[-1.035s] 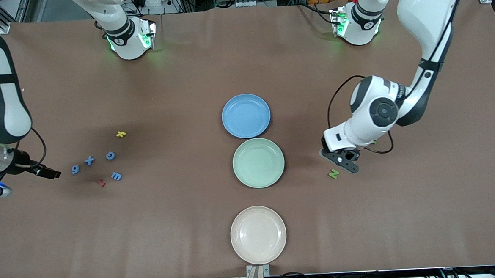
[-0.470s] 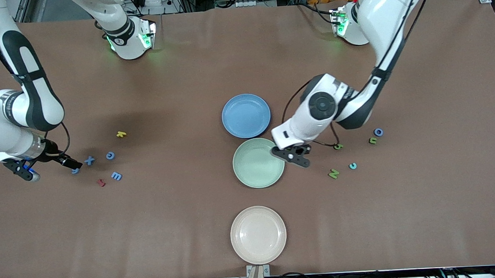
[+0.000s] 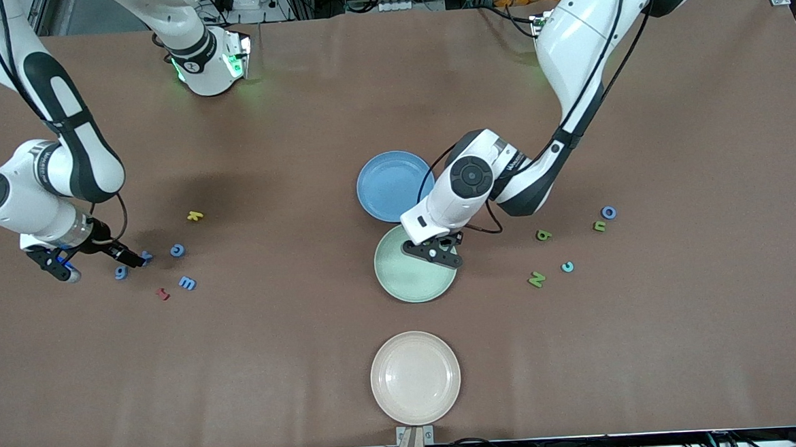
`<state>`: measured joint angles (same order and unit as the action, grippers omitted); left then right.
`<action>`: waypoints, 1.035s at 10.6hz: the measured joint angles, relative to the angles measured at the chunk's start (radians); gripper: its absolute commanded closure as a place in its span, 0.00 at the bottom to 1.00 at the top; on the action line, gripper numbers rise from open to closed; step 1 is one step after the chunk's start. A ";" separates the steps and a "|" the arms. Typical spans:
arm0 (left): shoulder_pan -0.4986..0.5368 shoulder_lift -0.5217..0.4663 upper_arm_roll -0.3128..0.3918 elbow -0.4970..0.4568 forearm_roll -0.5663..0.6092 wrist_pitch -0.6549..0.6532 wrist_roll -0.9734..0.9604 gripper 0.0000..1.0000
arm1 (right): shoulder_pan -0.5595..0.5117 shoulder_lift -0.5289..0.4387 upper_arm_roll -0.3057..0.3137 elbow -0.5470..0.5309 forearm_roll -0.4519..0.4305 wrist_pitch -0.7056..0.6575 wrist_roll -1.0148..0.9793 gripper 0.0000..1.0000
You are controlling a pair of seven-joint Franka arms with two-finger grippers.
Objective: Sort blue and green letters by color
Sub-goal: 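Drop the B on the green plate while the right gripper reaches blue letters, then grasp the green Z with the left gripper while the right grasps blue X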
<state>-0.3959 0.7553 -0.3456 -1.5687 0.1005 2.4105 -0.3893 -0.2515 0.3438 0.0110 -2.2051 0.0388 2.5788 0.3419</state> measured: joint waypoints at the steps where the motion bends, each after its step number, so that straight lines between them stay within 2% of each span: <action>1: -0.018 0.007 0.015 0.005 0.000 0.006 -0.006 0.00 | 0.000 0.005 0.000 -0.014 0.000 0.026 0.003 0.00; 5: -0.019 -0.003 0.030 0.028 0.005 0.003 -0.040 0.00 | 0.000 0.049 -0.001 -0.066 0.000 0.157 0.005 0.00; 8: 0.036 -0.072 0.039 0.029 0.014 -0.138 0.004 0.00 | 0.000 0.067 -0.002 -0.070 0.000 0.178 0.006 0.00; 10: 0.118 -0.114 0.044 0.026 0.019 -0.227 0.225 0.00 | 0.000 0.086 -0.002 -0.073 0.000 0.208 0.006 0.10; 11: 0.170 -0.125 0.045 0.017 0.019 -0.244 0.340 0.00 | 0.001 0.092 -0.002 -0.080 0.000 0.223 0.006 0.21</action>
<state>-0.2261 0.6300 -0.3006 -1.5514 0.1199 2.1668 -0.0495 -0.2507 0.4362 0.0085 -2.2847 0.0389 2.8020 0.3478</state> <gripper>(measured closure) 0.000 0.026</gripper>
